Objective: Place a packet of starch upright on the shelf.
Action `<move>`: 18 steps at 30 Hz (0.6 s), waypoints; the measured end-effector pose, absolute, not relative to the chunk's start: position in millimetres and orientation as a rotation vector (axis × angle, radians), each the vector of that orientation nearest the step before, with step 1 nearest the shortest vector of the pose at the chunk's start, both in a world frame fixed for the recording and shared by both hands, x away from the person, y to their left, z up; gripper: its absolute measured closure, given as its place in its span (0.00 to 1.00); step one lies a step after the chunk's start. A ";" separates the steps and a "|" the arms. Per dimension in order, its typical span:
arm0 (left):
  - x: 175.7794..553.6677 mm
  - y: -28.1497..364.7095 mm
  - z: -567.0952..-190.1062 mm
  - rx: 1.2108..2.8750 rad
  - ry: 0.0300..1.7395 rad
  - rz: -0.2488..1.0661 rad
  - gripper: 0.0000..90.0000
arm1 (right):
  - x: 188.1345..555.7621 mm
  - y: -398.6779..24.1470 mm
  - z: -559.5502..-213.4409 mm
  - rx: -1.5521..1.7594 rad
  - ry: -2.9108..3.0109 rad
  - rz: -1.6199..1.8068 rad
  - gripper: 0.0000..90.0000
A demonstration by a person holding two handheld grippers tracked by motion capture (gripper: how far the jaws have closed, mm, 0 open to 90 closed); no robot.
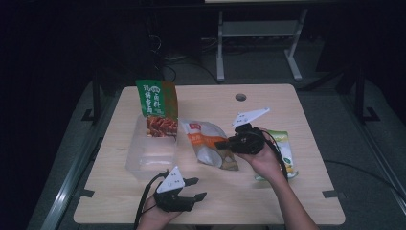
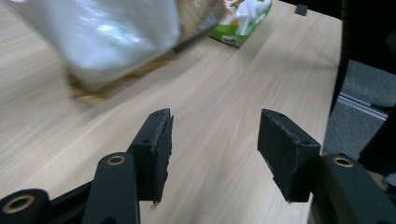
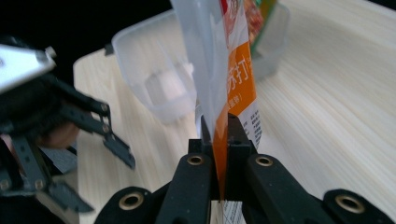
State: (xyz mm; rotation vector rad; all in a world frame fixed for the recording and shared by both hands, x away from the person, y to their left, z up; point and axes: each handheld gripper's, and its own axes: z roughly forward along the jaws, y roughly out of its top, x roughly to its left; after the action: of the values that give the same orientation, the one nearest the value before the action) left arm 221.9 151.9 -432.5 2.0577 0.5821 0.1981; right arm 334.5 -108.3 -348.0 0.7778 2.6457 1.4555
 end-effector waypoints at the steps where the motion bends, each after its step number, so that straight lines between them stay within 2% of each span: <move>1: 220.3 151.7 -432.6 2.045 0.588 0.189 0.48 | 335.6 -104.5 -345.7 0.767 2.646 1.468 1.00; 18: 213.8 151.4 -435.3 2.036 0.552 0.138 0.44 | 356.2 -23.6 -313.8 0.562 2.680 1.595 1.00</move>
State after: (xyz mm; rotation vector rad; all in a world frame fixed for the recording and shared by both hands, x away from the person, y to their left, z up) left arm 213.8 151.4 -435.3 2.0362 0.5517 0.1382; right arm 356.2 -23.6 -313.8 0.5624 2.6804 1.5950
